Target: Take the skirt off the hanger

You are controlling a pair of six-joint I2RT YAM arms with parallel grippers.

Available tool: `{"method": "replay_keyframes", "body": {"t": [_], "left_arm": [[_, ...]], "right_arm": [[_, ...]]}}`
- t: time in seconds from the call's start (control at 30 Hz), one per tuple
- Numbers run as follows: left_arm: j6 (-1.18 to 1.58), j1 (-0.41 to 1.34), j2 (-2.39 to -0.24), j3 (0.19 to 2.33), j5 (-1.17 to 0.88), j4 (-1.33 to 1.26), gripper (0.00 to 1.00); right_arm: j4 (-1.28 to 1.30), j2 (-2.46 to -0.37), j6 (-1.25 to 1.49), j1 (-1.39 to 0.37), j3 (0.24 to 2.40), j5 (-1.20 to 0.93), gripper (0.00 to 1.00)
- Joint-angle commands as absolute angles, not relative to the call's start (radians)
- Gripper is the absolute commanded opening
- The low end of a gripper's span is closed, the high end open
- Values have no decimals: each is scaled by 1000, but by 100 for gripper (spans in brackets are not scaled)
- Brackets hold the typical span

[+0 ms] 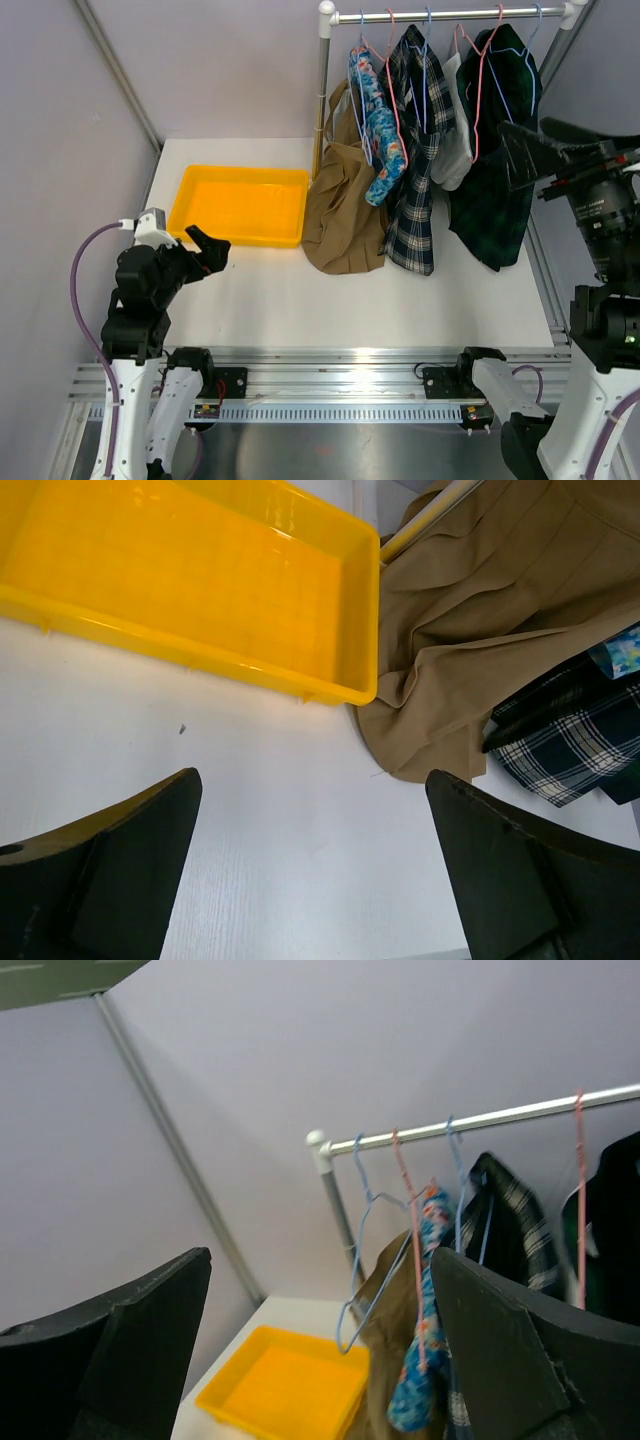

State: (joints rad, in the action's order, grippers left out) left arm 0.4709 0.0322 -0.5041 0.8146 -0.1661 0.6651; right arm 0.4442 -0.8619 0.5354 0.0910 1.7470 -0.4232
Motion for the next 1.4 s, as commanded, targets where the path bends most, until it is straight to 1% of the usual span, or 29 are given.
{"method": "replay_keyframes", "body": {"t": [0.0, 0.03, 0.07, 0.1, 0.13, 0.17, 0.2, 0.23, 0.27, 0.3, 0.37, 0.4, 0.5, 0.57, 0.63, 0.73, 0.9, 1.0, 1.03, 1.13, 1.17, 1.23, 1.37], "left_arm": [[448, 31, -488, 822, -146, 661, 99], [446, 31, -482, 822, -150, 658, 99], [442, 31, -474, 822, -156, 655, 99], [443, 31, -453, 807, -147, 650, 99], [445, 31, -443, 804, -144, 643, 99], [445, 31, -440, 805, -143, 644, 99], [443, 31, -437, 805, -149, 643, 99], [443, 31, -440, 804, -155, 641, 99], [442, 31, -442, 804, -163, 640, 99], [442, 31, -443, 802, -166, 638, 99], [442, 31, -445, 799, -167, 637, 99], [442, 31, -446, 799, -170, 635, 99], [442, 31, -443, 799, -172, 635, 99], [442, 31, -439, 798, -169, 635, 99], [442, 31, -434, 798, -169, 634, 99], [442, 31, -436, 796, -170, 632, 99], [443, 31, -440, 795, -169, 632, 99], [445, 31, -440, 792, -167, 629, 99], [446, 31, -442, 792, -169, 629, 99], [446, 31, -448, 790, -170, 626, 99], [448, 31, -451, 790, -170, 627, 99], [448, 31, -457, 790, -170, 626, 99], [448, 31, -459, 792, -166, 630, 99]], "right_arm": [[427, -927, 344, 89, 1818, -304, 99], [375, -916, 312, 89, 1798, -290, 100], [260, -905, 293, 89, 1742, -228, 100], [223, -914, 308, 89, 1730, -142, 99], [210, -936, 299, 89, 1735, 32, 99], [233, -972, 281, 89, 1799, 98, 99], [271, -1083, 244, 89, 1859, 144, 100], [320, -1153, 227, 89, 1932, 222, 99], [418, -1225, 221, 89, 2085, 248, 100], [457, -1362, 187, 89, 2156, 267, 100], [511, -1481, 146, 89, 2314, 284, 100], [514, -1576, 106, 89, 2351, 281, 99], [503, -1701, 77, 89, 2425, 311, 99], [499, -1777, 69, 91, 2451, 296, 99], [514, -1828, 69, 91, 2485, 262, 95], [522, -1928, 72, 101, 2516, 273, 94], [525, -2009, 101, 127, 2560, 252, 92], [526, -2043, 115, 140, 2585, 220, 82], [528, -2048, 118, 144, 2588, 212, 70], [540, -2066, 138, 155, 2600, 193, 45], [538, -2069, 146, 156, 2600, 190, 32], [546, -2068, 150, 164, 2599, 176, 26], [558, -2054, 169, 173, 2583, 138, 23]]}}
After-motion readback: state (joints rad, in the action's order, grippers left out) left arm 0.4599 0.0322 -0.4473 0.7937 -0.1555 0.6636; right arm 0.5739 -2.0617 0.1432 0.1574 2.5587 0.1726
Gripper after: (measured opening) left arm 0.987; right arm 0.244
